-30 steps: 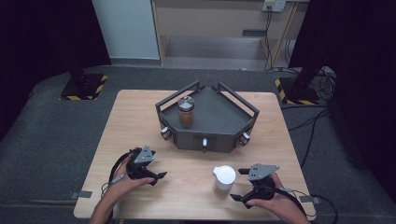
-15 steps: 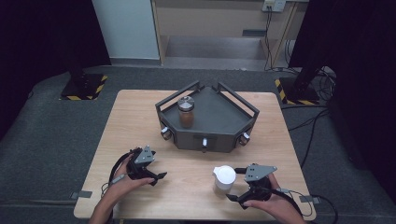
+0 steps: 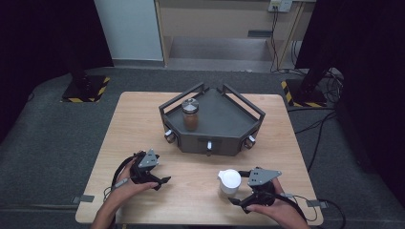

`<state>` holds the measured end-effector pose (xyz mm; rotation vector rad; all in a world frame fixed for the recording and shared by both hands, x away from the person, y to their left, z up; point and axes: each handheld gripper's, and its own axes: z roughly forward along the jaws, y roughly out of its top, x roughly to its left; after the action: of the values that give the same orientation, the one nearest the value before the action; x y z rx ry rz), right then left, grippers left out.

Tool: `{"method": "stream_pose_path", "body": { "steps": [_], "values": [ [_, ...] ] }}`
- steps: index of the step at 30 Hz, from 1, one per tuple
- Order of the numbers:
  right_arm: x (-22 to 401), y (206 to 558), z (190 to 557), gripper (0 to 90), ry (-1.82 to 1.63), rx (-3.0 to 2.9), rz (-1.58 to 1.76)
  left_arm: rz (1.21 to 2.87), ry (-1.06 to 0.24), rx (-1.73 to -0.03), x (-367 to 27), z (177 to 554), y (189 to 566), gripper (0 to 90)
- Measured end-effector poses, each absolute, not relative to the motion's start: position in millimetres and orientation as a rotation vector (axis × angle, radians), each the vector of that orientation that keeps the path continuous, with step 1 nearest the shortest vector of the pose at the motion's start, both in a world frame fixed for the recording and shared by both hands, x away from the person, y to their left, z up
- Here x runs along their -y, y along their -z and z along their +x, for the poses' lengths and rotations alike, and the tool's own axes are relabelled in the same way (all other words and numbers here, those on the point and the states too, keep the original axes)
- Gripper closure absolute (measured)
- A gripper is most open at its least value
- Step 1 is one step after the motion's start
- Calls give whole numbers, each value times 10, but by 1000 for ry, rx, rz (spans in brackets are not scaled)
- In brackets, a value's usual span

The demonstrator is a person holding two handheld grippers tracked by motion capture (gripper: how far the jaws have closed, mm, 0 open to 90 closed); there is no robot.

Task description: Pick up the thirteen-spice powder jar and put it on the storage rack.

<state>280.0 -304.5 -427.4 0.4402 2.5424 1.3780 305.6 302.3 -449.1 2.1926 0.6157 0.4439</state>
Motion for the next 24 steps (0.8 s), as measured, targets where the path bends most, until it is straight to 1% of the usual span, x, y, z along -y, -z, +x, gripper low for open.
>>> {"method": "stream_pose_path", "body": {
  "steps": [14, 19, 24],
  "values": [
    [2989, 4266, 2772, 64, -1398, -2529, 411, 2213, -447, -610, -2994, 3061, 4494, 27],
    [2960, 4283, 2761, 90, -1399, -2517, 421, 2216, -445, -608, -2990, 3065, 4495, 27],
    [2951, 4293, 2745, 144, -1400, -2499, 427, 2216, -444, -608, -2990, 3067, 4497, 27]
  ]
}}
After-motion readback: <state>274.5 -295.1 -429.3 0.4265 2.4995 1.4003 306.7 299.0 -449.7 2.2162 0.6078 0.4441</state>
